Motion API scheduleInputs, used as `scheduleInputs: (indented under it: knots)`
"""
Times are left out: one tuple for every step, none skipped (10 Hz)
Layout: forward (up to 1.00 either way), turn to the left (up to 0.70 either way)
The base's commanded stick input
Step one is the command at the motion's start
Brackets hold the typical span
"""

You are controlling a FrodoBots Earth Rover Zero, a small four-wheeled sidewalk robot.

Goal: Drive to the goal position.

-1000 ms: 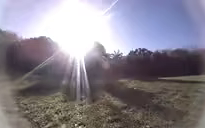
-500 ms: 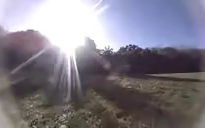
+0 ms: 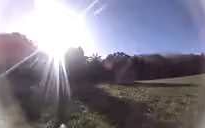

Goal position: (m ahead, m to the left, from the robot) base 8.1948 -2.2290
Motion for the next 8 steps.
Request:
scheduleInputs:
  knots:
    - [0.72,-0.36]
    - [0.72,-0.36]
    - [0.71,-0.35]
    - [0.71,-0.35]
    - [0.71,-0.35]
    - [0.71,-0.35]
    - [0.70,-0.34]
    - [0.71,0.00]
